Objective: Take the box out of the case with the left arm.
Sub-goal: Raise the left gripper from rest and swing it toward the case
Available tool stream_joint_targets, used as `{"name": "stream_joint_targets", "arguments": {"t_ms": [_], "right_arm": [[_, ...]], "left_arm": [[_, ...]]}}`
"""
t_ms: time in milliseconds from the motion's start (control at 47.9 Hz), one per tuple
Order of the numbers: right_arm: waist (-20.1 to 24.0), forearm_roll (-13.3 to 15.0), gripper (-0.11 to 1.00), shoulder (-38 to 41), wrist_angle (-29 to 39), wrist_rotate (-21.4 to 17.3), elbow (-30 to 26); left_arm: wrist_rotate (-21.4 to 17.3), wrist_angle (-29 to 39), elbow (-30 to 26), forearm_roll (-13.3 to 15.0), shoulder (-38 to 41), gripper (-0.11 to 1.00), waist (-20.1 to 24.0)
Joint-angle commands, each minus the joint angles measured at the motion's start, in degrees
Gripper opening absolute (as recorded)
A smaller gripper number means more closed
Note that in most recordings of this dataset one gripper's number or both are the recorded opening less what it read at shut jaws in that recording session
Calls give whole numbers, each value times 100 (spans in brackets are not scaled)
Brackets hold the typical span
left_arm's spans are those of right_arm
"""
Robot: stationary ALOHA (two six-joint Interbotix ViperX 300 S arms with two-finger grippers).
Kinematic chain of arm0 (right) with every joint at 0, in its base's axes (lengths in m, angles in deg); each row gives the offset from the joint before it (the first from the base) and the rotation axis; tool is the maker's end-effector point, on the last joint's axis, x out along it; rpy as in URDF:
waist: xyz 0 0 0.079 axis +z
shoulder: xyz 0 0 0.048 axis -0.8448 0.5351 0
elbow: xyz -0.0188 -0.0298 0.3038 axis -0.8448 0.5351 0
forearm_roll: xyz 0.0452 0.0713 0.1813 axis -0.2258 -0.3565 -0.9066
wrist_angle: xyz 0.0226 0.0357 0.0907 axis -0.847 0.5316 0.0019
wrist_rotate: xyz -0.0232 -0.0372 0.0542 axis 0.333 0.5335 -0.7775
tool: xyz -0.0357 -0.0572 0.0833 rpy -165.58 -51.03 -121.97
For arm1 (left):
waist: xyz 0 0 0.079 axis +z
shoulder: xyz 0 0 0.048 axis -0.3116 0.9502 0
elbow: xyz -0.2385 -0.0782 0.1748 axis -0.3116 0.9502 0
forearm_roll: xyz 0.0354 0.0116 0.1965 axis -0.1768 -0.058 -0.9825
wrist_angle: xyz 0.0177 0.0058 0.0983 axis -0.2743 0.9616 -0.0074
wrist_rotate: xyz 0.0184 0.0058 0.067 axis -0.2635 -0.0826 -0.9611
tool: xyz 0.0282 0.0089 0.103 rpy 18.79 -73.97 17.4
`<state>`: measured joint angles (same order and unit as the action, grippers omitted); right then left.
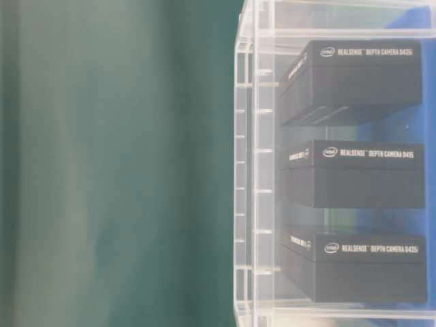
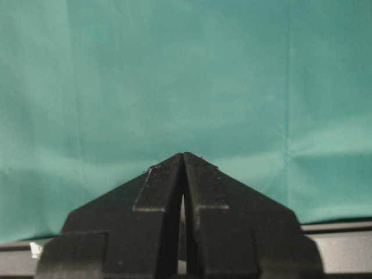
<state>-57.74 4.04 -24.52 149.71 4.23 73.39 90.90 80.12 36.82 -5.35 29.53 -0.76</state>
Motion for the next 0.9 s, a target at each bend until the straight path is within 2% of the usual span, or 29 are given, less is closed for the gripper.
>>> {"name": "stream_joint_targets", "arguments": {"t_ms": [0, 167, 313, 459, 605, 709, 876], "right_arm": [[-9, 18, 0, 26, 0, 9, -97], [-9, 88, 0, 9, 0, 9, -97], [-9, 149, 0, 9, 44, 18, -97], [-9, 193, 0, 9, 70, 26, -97], [-9, 211, 0, 26, 70, 35, -97], [-9, 211, 0, 26, 70, 26, -97], [-9, 211, 0, 9, 70, 35, -97]], "left_arm": [[-132, 0, -185, 0, 44, 0, 229], [-501, 44, -220, 149, 105, 0, 475], [-773, 229, -220, 185, 132, 0, 492], [-791, 387, -185, 193, 141, 0, 519], [-738, 220, -97, 229, 158, 3, 545], [-642, 141, -35, 325, 158, 20, 545], [-475, 105, -35, 325, 158, 67, 545]]}}
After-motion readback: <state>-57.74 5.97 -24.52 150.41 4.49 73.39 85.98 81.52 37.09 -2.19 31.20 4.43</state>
